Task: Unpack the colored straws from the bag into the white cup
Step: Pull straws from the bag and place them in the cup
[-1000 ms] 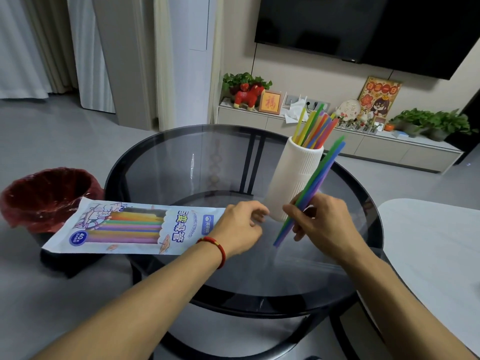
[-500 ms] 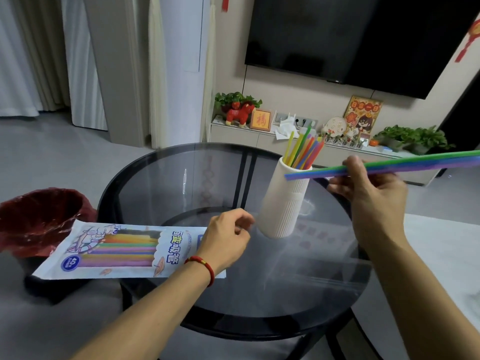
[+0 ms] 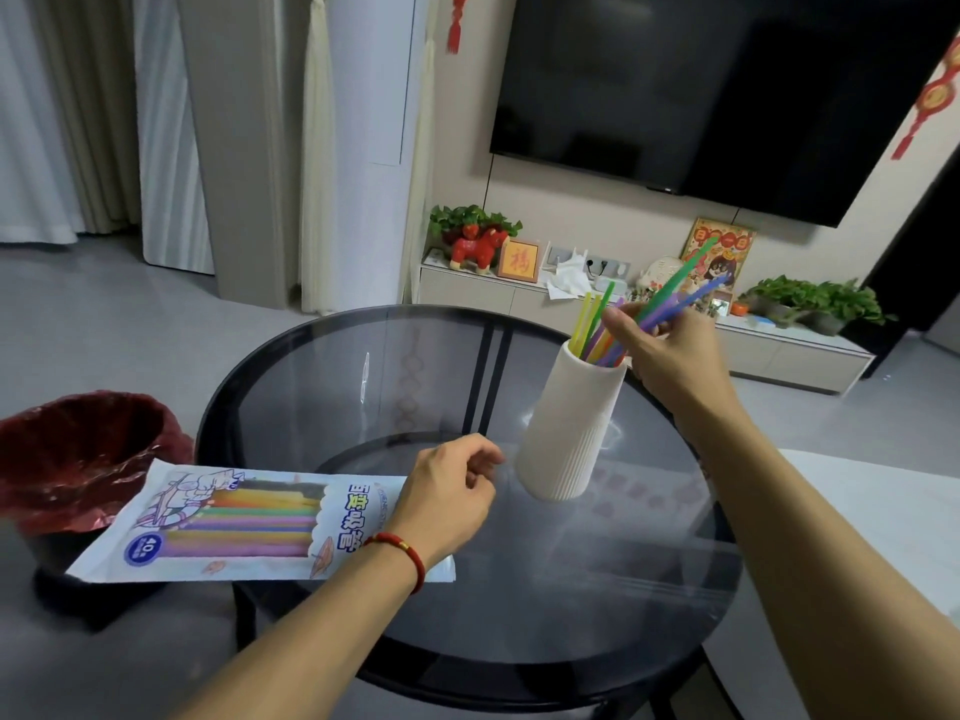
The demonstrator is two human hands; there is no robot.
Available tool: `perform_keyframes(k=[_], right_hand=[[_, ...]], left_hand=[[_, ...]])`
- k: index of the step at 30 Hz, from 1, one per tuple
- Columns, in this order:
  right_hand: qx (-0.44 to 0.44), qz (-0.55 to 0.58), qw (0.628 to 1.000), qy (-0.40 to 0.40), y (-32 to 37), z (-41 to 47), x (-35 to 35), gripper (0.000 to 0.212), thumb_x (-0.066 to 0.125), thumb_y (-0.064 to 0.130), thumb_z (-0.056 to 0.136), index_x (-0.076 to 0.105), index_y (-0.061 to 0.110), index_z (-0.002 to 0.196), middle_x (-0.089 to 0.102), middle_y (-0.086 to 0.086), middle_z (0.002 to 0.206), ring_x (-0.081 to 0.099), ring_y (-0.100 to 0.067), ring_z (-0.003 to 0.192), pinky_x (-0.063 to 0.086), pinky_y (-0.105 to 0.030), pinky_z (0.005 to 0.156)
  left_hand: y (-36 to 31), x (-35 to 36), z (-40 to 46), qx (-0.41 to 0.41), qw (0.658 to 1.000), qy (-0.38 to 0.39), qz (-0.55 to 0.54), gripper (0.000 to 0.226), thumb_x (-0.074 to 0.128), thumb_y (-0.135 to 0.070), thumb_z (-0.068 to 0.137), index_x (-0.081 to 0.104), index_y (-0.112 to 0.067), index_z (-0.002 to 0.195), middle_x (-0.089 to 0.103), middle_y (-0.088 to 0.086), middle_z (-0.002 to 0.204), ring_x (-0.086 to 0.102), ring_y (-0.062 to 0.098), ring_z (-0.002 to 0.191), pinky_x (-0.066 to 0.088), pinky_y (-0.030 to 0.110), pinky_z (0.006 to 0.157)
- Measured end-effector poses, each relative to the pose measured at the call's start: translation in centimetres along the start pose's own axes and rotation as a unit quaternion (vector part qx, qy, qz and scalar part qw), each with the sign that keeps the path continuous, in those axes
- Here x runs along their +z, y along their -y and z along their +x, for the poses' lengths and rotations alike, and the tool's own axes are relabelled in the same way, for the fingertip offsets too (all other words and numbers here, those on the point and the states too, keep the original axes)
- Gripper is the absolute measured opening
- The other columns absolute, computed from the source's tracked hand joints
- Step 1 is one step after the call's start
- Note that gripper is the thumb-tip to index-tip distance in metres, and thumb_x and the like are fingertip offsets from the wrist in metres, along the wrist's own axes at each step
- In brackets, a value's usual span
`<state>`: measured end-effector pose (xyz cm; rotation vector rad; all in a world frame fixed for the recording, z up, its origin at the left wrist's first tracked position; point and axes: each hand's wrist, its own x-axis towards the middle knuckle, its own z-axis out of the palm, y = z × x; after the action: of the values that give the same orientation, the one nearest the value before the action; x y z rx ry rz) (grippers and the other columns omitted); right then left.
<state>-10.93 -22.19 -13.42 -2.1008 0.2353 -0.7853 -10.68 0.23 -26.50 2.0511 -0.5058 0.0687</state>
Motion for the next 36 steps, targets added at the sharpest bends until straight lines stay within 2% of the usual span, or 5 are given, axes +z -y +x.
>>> perform_keyframes(k=[7, 15, 21, 27, 36], right_hand=[[-0.086, -0.082, 0.985, -0.124, 0.3, -0.4, -0.2, 0.066, 0.075, 0.039, 0.093, 0.044, 0.017, 0.147, 0.054, -0.012, 0.137, 0.058, -0.022, 0.113, 0.055, -0.039, 0.096], [-0.151, -0.173, 0.973, 0.014, 0.0, -2.0, 0.2, 0.058, 0.050, 0.031, 0.109, 0.031, 0.015, 0.161, 0.039, -0.011, 0.166, 0.039, -0.028, 0.150, 0.034, -0.041, 0.118], [-0.289, -0.159, 0.942, -0.055, -1.5, -6.6, -0.4, 0.030, 0.048, 0.026, 0.099, 0.064, 0.006, 0.116, 0.071, -0.013, 0.111, 0.063, -0.014, 0.082, 0.054, -0.017, 0.073], [-0.138, -0.209, 0.938, 0.239, -7.2, -12.8, 4.1, 0.017, 0.057, 0.030, 0.102, 0.070, 0.023, 0.111, 0.071, 0.013, 0.095, 0.068, -0.013, 0.071, 0.059, -0.042, 0.072], [0.225, 0.135, 0.900, 0.348, -8.2, -14.4, 7.0, 0.036, 0.050, 0.042, 0.107, 0.067, 0.011, 0.112, 0.065, -0.018, 0.108, 0.070, -0.031, 0.063, 0.059, -0.040, 0.054]], left_hand=[[1.2, -0.9, 0.0, 0.012, 0.999, 0.000, 0.053, 0.030, 0.056, -0.009, 0.092, 0.065, -0.027, 0.114, 0.067, -0.009, 0.107, 0.062, 0.006, 0.097, 0.046, 0.014, 0.079], [2.7, -2.5, 0.0, 0.080, 0.921, 0.141, 0.354, 0.086, 0.054, -0.065, 0.078, 0.022, -0.031, 0.150, 0.037, -0.002, 0.143, 0.024, 0.022, 0.138, 0.029, 0.047, 0.113], [5.2, -3.6, -1.0, 0.019, 0.852, 0.295, 0.432, 0.126, 0.069, -0.068, 0.063, -0.005, -0.026, 0.156, 0.002, 0.008, 0.164, -0.009, 0.029, 0.153, -0.004, 0.063, 0.119], [5.2, -4.0, -0.7, 0.045, 0.864, 0.268, 0.424, 0.118, 0.072, -0.057, 0.055, 0.006, -0.027, 0.148, 0.036, 0.004, 0.136, 0.033, 0.029, 0.134, 0.011, 0.059, 0.120], [0.6, -0.6, -1.9, 0.170, 0.813, 0.129, 0.542, 0.101, 0.080, -0.018, 0.060, 0.024, -0.010, 0.144, 0.039, 0.010, 0.126, 0.043, 0.031, 0.111, 0.036, 0.054, 0.098]])
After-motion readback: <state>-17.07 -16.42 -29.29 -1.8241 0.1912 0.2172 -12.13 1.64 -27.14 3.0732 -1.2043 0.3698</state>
